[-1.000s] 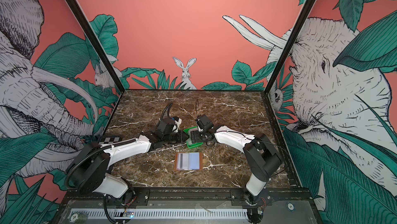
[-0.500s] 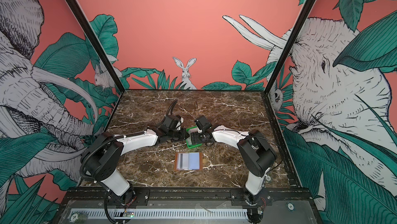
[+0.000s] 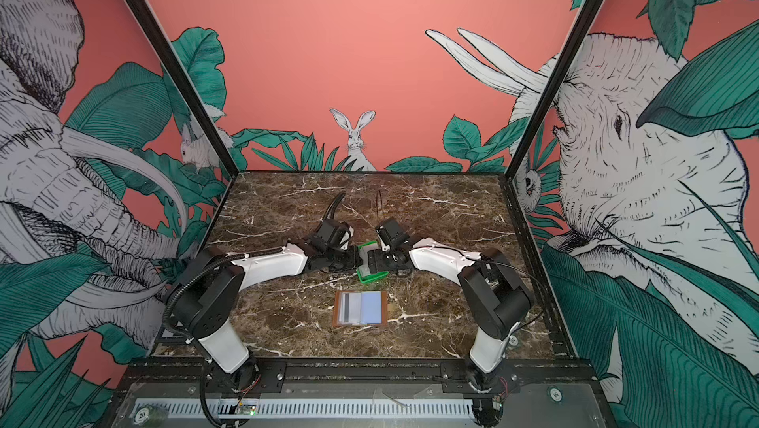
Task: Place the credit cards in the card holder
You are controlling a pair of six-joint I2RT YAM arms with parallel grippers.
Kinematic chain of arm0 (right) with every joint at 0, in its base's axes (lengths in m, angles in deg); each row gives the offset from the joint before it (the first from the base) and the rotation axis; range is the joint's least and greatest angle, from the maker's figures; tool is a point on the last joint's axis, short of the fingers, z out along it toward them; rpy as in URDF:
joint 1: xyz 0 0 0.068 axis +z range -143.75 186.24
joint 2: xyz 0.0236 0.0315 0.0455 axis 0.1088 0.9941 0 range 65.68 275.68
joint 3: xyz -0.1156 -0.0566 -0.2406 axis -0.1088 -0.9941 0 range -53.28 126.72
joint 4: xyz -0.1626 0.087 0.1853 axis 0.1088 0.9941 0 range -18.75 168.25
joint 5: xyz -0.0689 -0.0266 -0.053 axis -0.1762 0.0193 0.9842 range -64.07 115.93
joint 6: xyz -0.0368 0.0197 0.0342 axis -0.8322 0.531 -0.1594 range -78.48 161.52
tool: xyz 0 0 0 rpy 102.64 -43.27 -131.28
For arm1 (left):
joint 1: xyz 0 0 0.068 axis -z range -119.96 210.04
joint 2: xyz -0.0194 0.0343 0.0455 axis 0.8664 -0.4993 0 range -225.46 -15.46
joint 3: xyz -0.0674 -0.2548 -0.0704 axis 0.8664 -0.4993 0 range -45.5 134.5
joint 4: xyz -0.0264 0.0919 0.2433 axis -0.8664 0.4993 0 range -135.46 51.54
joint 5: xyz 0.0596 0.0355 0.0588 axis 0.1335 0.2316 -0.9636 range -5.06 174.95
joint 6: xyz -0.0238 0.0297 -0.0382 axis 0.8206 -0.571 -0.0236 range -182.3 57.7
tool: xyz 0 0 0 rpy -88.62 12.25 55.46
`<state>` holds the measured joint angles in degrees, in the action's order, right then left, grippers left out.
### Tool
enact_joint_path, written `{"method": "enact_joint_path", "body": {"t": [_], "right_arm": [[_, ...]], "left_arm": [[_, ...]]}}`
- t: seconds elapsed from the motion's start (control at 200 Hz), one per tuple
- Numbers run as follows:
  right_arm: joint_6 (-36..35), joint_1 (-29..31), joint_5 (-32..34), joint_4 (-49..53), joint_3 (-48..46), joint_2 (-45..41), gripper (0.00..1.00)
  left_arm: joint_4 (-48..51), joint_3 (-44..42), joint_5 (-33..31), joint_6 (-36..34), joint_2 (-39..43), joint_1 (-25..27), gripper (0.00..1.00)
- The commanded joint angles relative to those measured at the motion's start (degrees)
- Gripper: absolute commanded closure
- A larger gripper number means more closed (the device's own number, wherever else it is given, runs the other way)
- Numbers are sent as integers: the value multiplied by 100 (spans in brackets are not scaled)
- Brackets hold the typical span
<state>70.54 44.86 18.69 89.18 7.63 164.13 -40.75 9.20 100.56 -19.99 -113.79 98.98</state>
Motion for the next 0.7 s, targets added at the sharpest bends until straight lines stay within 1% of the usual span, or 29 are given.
{"method": "enact_joint_path", "body": {"t": [0.0, 0.205, 0.24, 0.3, 0.375, 0.57, 0.695], "right_arm": [[-111, -48, 152, 120, -17, -230, 18], [-187, -64, 226, 259, 26, -270, 18], [-213, -63, 140, 248, 18, -289, 18], [-262, -64, -239, 71, -23, -326, 18], [-254, -64, -532, -73, -51, -326, 18], [-115, -64, -820, -361, -53, -63, 18], [-22, -63, -816, -490, -53, 85, 18]], "left_arm": [[267, 118, -24, -86, -53, -21, 89], [210, 119, 73, -68, -120, -22, 89], [206, 120, 81, -58, -118, -18, 89], [195, 117, 85, -45, -119, -22, 89], [175, 90, 69, -25, -83, -22, 89], [30, 45, 93, 107, 79, -21, 89], [129, 85, 1, 70, 239, -25, 90]]}}
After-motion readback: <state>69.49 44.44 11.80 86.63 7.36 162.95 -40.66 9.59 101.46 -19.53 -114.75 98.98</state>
